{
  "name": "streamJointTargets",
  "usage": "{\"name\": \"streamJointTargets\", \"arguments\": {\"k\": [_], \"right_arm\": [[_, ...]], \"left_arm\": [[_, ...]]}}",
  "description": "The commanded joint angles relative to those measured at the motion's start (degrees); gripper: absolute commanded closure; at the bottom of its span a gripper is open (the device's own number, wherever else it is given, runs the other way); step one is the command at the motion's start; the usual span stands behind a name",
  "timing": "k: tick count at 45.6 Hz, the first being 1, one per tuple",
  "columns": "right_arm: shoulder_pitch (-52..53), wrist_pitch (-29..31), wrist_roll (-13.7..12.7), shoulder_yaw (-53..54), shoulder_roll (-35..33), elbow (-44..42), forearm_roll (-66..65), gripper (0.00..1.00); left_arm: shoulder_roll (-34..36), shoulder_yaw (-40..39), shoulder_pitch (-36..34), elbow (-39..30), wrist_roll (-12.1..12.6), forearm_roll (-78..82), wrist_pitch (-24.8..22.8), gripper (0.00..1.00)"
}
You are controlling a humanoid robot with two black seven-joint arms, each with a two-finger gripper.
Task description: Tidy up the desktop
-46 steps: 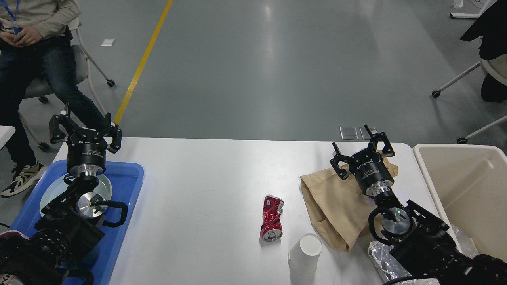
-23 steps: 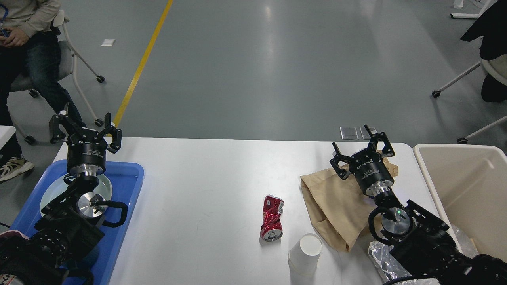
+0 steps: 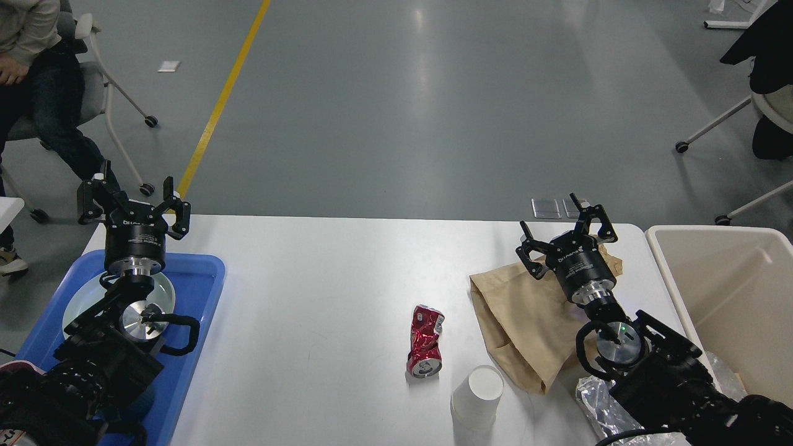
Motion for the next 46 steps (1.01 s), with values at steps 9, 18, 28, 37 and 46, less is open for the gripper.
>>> {"name": "streamJointTargets", "arguments": {"k": [9,18,28,37,46], "right_arm": [[6.67,-0.14,0.00,0.01,-4.22,-0.22,-0.01,0.00],[6.76,-0.05,0.00,-0.08,-6.51,-0.49,-0.01,0.00],[5.97,-0.05,0.00,-0.17,-7.30,-0.75,-0.01,0.00],[6.06,0.04,0.00,-0.08,-7.39,-0.66,-0.01,0.00],[6.15,0.22,0.00,0.27,-9.06,-0.66,-0.01,0.00]], "left_arm": [[0.00,0.00,0.00,0.00,0.00,0.00,0.00,0.04],[0.00,0.00,0.00,0.00,0.00,0.00,0.00,0.04],[0.00,0.00,0.00,0.00,0.00,0.00,0.00,0.04],[0.00,0.00,0.00,0.00,0.00,0.00,0.00,0.04],[0.00,0.00,0.00,0.00,0.00,0.00,0.00,0.04]]}}
